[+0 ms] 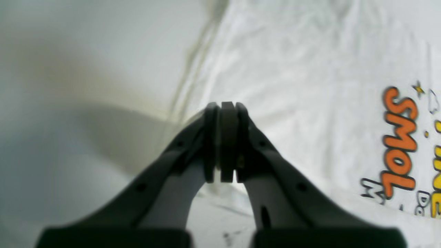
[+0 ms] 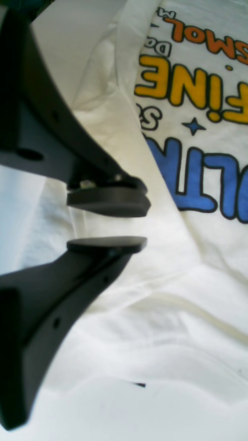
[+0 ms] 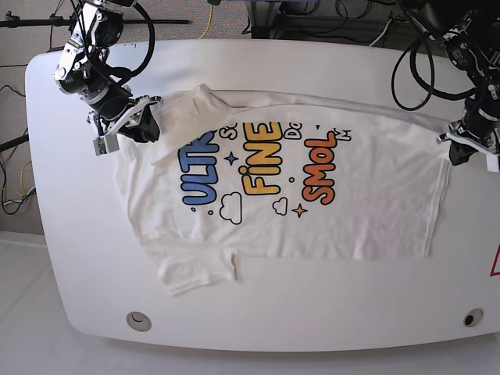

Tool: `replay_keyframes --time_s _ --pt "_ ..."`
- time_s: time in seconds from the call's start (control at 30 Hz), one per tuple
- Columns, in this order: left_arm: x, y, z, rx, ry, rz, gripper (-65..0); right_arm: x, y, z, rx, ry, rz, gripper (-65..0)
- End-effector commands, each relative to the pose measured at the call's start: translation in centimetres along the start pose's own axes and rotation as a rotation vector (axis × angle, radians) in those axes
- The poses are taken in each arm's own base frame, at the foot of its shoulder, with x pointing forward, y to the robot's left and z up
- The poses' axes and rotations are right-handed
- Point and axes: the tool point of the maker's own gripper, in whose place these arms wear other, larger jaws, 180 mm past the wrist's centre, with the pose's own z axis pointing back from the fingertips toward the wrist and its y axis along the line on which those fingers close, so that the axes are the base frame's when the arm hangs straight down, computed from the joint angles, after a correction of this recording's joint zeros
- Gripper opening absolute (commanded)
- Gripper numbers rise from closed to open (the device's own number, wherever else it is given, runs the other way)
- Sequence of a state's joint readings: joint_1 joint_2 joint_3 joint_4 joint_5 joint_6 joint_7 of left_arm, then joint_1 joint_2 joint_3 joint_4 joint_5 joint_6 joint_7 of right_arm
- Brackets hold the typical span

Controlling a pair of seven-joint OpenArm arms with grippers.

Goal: Fold the T-shirt properly
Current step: 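Open the left gripper to release the shoulder corner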

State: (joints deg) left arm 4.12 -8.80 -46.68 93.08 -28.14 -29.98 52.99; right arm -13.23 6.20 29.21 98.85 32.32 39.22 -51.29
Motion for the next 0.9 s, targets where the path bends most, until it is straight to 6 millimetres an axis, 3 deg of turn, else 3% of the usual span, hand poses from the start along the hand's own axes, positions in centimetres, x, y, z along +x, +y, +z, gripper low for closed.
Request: replay_keyframes --time_s 0.0,0.27,0.47,0.87 --pt "1.2 0.0 0.0 -0.008 -0.037 -0.007 -64.6 1.4 0.1 0.3 0.008 -0.044 0.020 -51.3" --pt "0.2 0.3 -1.4 -0.025 -0.034 0.051 -64.6 1.4 0.1 0.3 0.008 -0.044 0.020 -51.3" --pt "-1.5 1.6 -2.4 0.002 -0.014 0.074 -64.6 1.3 0.0 0.3 0.007 -0.042 0.021 -51.3" --pt "-2.3 2.5 -2.6 0.050 0.022 0.032 -64.6 1.3 0.0 0.3 0.005 -0.041 0.023 -51.3"
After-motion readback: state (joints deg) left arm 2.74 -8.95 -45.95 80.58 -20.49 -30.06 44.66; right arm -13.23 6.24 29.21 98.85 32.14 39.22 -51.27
